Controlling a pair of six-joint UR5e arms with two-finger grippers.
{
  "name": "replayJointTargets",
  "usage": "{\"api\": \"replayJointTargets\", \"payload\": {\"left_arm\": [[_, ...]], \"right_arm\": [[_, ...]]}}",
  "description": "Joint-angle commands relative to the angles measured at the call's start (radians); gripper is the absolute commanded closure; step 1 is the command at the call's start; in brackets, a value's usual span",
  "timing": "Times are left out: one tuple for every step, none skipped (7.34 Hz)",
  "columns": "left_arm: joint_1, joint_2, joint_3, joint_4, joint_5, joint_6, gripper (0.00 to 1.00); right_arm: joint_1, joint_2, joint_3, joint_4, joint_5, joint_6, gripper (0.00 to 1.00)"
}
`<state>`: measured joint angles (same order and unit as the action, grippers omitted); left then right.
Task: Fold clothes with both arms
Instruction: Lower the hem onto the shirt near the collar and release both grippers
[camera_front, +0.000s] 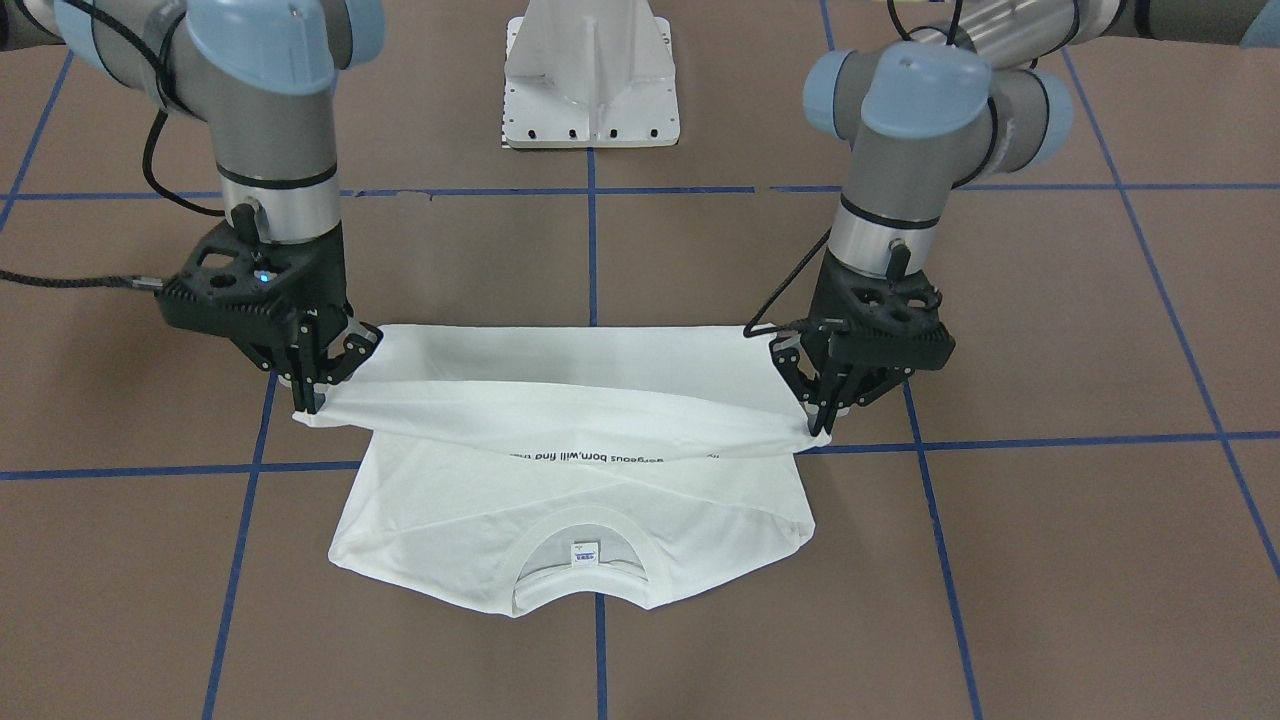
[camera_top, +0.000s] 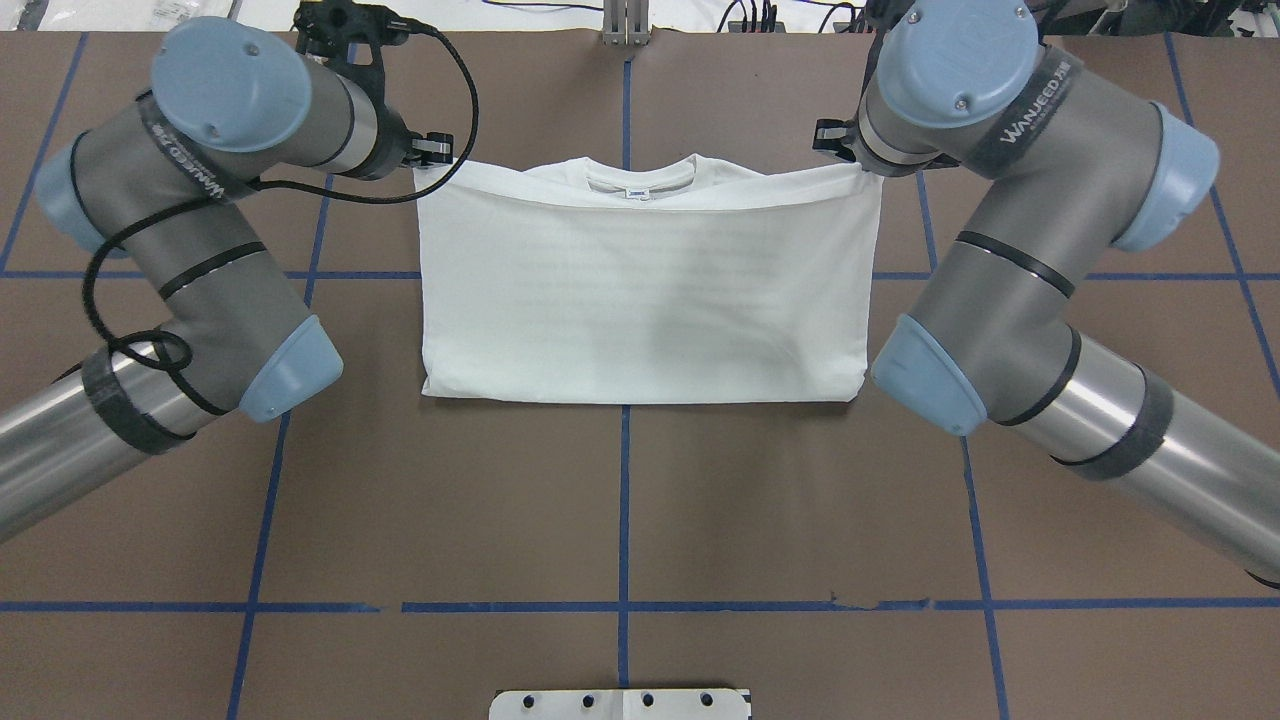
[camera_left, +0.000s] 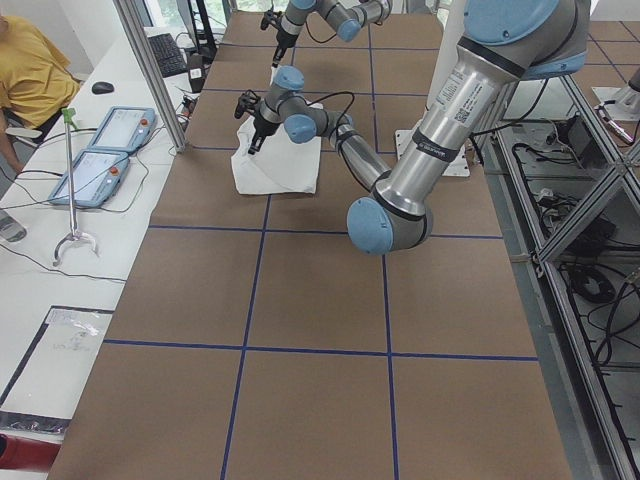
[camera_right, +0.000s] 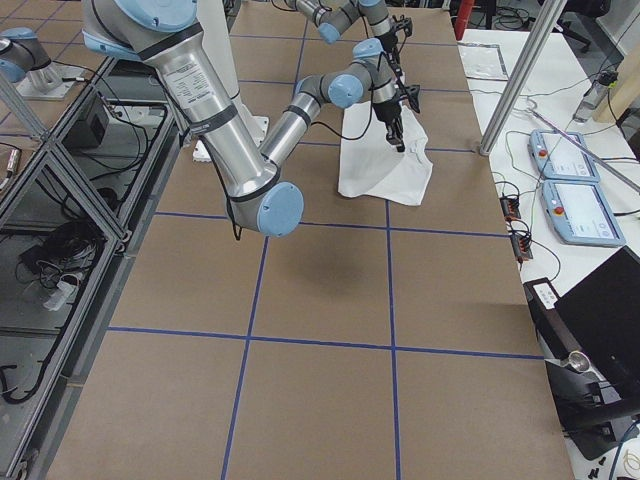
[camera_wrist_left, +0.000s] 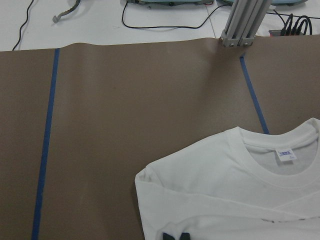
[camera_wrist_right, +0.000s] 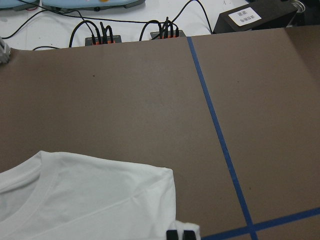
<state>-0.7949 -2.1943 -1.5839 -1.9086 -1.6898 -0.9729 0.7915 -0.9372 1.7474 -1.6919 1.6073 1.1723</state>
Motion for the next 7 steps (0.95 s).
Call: {"api": "replayJointTargets", "payload": {"left_arm": [[0.006,-0.051,0.216,-0.149,0.025,0.003,1.0],[0.025,-0.05,0.249,-0.177,0.025,0.002,1.0],[0.049,-0.048,0.261,-0.181,0.025,0.002,1.0],[0.072,-0.045,0.263,-0.182,0.025,0.0,1.0],[0.086,-0.042,0.263,-0.193,0.025,0.0,1.0],[0.088,-0.042,0.263,-0.196,0.025,0.0,1.0],[0.088,-0.041,0.263,-0.199,0.025,0.0,1.0]], "right_arm": [[0.003,0.046,-0.251,0.204,-0.003,-0.006,1.0],[-0.008,0.052,-0.316,0.251,-0.004,-0.006,1.0],[-0.021,0.06,-0.353,0.258,-0.009,-0.01,1.0],[-0.037,0.06,-0.365,0.276,-0.012,-0.01,1.0],[-0.046,0.06,-0.379,0.281,-0.013,-0.008,1.0],[-0.047,0.06,-0.384,0.288,-0.016,-0.008,1.0],[-0.048,0.058,-0.385,0.29,-0.017,-0.01,1.0]]}}
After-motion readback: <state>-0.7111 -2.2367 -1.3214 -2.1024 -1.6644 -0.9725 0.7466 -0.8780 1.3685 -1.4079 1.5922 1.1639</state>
